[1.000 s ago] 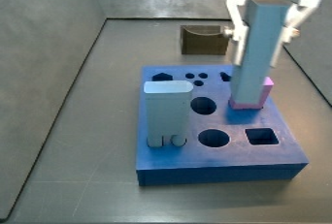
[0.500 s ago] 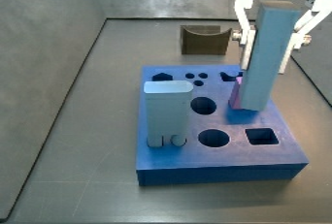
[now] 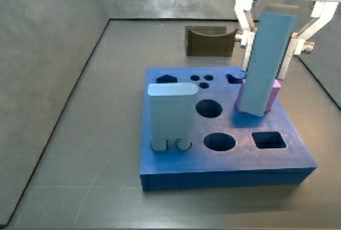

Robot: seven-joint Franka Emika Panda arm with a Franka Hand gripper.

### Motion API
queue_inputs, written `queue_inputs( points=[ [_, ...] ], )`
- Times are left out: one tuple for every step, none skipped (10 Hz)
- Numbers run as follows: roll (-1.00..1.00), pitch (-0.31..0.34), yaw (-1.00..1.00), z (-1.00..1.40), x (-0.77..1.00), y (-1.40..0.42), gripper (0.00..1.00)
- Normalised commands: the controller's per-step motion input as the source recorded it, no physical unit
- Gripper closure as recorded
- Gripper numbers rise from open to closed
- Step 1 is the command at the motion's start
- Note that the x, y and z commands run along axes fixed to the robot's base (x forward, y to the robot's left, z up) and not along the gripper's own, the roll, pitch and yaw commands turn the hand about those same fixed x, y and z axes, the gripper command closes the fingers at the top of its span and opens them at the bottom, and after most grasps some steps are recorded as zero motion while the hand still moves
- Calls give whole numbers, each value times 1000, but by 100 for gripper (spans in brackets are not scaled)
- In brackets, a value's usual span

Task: Pick up the rectangle object. Move to above the board. Insert the rectangle object.
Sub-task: Insert the rectangle object.

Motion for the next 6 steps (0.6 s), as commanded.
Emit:
queue_inputs(
  points=[
    [0, -34, -1000, -43, 0, 0, 100],
    [0, -34, -1000, -51, 0, 0, 100],
    [0, -29, -1000, -49, 0, 0, 100],
    [0, -29, -1000, -49, 0, 0, 100],
    [0, -26, -1000, -49, 0, 0, 100],
    [0, -26, -1000, -54, 0, 0, 100]
  ],
)
